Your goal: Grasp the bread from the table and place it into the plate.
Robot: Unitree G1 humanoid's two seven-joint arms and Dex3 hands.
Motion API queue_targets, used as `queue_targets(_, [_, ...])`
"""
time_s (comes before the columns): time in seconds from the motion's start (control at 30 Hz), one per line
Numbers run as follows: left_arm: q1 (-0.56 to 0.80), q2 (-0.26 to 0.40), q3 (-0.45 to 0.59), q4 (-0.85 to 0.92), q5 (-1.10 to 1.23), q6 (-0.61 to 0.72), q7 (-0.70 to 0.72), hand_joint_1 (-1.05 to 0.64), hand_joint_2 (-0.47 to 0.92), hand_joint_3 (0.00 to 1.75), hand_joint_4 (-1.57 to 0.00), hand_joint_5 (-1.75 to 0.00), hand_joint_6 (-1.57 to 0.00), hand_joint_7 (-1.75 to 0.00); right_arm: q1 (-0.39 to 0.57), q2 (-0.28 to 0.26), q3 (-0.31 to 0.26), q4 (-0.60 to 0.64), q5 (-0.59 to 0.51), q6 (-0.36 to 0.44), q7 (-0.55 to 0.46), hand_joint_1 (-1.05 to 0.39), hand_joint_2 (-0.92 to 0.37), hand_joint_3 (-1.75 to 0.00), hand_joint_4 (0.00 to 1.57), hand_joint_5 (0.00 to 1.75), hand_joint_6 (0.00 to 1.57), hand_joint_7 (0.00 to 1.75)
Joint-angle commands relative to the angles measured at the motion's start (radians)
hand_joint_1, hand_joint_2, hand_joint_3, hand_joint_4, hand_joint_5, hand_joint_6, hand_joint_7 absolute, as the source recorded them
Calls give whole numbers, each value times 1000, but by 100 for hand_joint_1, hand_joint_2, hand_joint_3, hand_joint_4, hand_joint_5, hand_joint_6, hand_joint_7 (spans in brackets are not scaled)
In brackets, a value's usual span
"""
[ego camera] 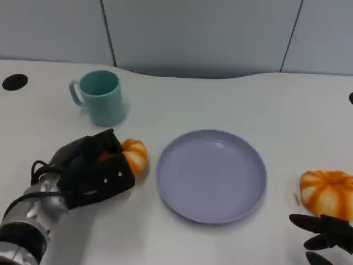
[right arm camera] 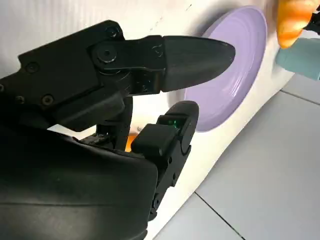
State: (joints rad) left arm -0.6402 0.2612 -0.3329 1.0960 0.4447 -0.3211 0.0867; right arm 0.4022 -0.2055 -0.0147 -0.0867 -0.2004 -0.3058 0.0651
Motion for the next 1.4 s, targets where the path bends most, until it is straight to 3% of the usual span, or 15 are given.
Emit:
queue_targets(0.03, [79, 45, 64, -103, -80, -39, -86, -15, 88, 3, -88, -175, -66, -175, -2, -2, -5, 15, 1, -2, -10, -43, -92, -48, 47, 109, 77, 11])
queue_targets(0.3, [200, 89, 165, -379, -209, -59, -228, -20, 88, 4, -87, -175, -66, -175, -14, -9, -10, 46, 8, -8, -5, -42, -92, -48, 48, 110, 77, 11])
queue_targets(0.5, [199, 90, 197, -438, -284, -161, -327, -19, 90, 5, -84, -175, -64, -175, -22, -9, -8, 55, -2, -10, -9, -42, -92, -49, 47, 111, 76, 10])
queue_targets(0.7, [168, 72, 195, -486, -301, -147, -395, -18, 92, 7, -82, -175, -61, -175, -30, -9, -6, 67, -5, -15, -10, -41, -92, -49, 45, 108, 76, 10])
queue_targets(0.9, [100, 48, 132, -499, -227, -126, -411, -17, 91, 7, -81, -175, -62, -175, -29, -4, -2, 78, -7, -29, -13, -40, -92, -48, 46, 106, 76, 10])
queue_targets(1.03, [28, 11, 84, -423, -175, -189, -399, -17, 89, 7, -84, -175, -64, -175, -22, -5, 3, 73, -15, -32, -14, -42, -92, -48, 46, 107, 76, 10])
queue_targets(1.4, [-129, -70, -35, -288, -21, -209, -366, -15, 86, 6, -91, -175, -68, -175, -5, 1, 15, 50, -14, -22, -15, -41, -92, -49, 44, 104, 76, 9])
